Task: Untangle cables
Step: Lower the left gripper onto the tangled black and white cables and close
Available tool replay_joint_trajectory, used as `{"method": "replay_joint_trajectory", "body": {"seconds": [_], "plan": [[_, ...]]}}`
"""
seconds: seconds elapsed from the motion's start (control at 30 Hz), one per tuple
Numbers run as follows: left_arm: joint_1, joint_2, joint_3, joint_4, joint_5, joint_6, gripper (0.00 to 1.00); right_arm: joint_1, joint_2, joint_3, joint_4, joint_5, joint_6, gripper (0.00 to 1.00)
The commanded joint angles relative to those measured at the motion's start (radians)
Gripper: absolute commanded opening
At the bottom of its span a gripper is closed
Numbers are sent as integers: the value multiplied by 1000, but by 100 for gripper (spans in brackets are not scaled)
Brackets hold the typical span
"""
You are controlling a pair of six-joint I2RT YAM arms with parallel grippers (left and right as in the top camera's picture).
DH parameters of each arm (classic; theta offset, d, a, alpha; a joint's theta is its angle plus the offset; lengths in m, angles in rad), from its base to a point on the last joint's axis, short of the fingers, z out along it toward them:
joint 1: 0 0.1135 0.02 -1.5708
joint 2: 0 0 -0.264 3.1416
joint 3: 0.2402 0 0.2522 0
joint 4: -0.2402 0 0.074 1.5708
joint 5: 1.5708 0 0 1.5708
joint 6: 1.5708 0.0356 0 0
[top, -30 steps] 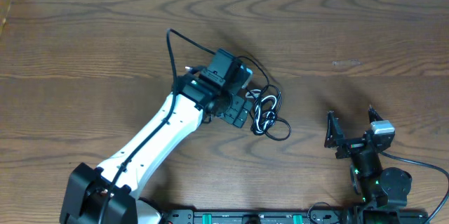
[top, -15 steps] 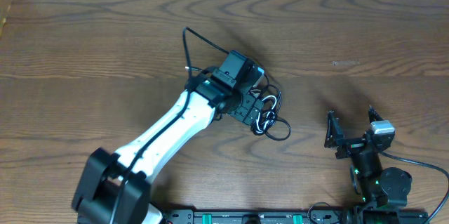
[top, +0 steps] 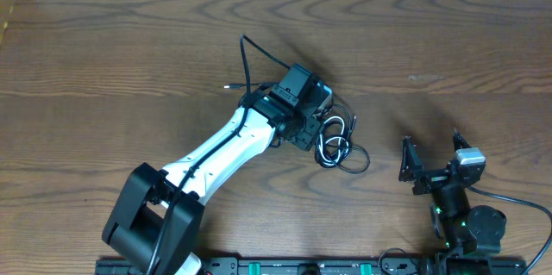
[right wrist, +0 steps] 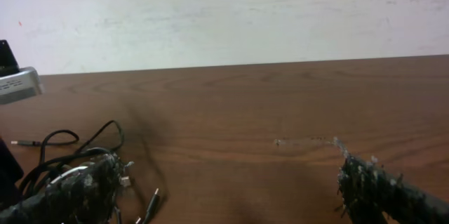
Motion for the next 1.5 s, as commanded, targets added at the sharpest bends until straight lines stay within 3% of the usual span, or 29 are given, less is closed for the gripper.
{"method": "replay_joint_trajectory", "body": {"seconds": [0.0, 0.37, 0.5, 0.6, 0.8, 0.97, 1.47], "plan": [[-1, 2, 23, 17, 66, -13, 58, 6, -1, -1, -5, 8, -10, 99], [-8, 2, 23, 54, 113, -13, 59, 6, -1, -1, -5, 8, -10, 99], [-13, 2, 23, 78, 210, -12, 56, 6, -1, -1, -5, 8, -10, 99], [-23, 2, 23, 95, 231, -12, 44, 6, -1, -1, -5, 8, -10, 99], [-30, 2, 23, 103, 231, -12, 36, 6, -1, -1, -5, 8, -10, 99], [-30, 2, 23, 113, 230, -12, 8, 6, -1, -1, -5, 8, -10, 99], [-21, -24, 23, 138, 198, -13, 7, 6, -1, -1, -5, 8, -10, 99]]}}
